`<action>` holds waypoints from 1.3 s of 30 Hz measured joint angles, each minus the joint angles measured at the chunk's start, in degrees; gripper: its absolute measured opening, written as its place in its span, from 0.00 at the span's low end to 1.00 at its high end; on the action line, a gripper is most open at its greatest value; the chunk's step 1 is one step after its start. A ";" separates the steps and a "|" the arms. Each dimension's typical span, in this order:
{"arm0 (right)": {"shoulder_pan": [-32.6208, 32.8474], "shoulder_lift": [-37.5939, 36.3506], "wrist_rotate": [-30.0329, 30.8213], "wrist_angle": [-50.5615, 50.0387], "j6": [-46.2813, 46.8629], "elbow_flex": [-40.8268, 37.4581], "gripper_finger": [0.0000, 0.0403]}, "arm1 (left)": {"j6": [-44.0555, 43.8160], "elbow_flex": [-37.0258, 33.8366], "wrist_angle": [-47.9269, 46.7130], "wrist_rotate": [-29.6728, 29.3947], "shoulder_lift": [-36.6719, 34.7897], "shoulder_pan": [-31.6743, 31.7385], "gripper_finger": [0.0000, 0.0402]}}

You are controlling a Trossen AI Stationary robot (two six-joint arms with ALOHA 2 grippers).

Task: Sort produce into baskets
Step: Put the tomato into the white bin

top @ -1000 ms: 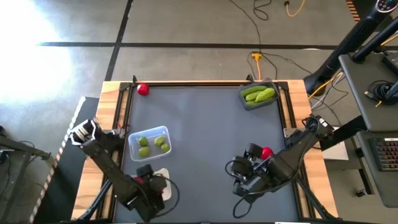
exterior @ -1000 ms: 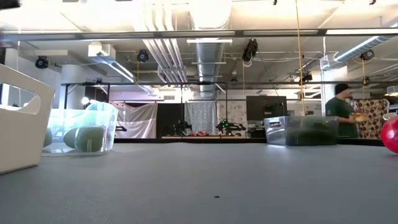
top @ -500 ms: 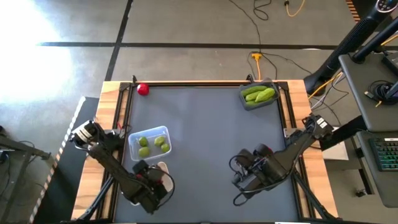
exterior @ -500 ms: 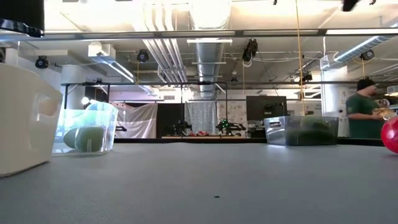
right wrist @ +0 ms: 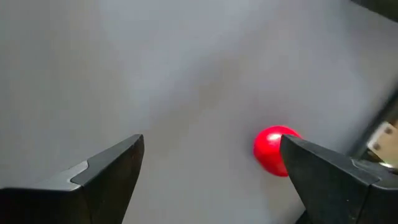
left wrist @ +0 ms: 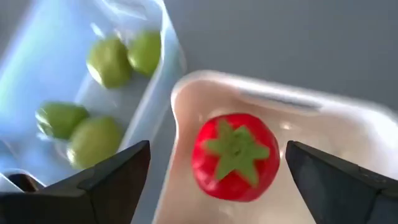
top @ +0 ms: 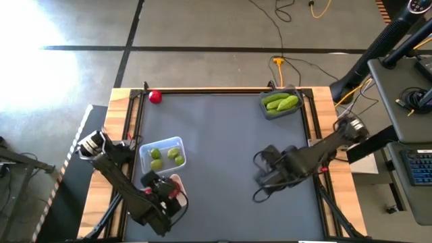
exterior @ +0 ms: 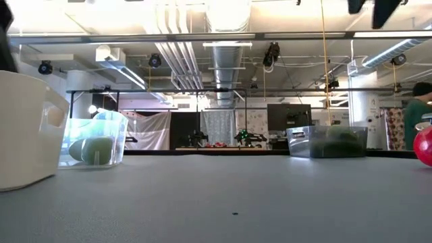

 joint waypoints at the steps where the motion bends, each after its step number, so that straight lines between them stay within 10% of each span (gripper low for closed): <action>1: -0.35 -1.86 0.13 -0.07 1.31 -2.19 0.91 | -0.06 1.22 -1.67 -1.27 0.00 -0.13 0.89; 18: -4.69 -21.32 -17.08 15.47 16.61 -41.72 0.91 | 2.35 11.52 -0.07 -18.29 -0.67 -0.14 0.88; 39: -12.65 -21.24 -19.10 40.49 18.62 -59.35 0.82 | 8.73 10.83 7.74 -18.86 -0.18 -2.22 0.88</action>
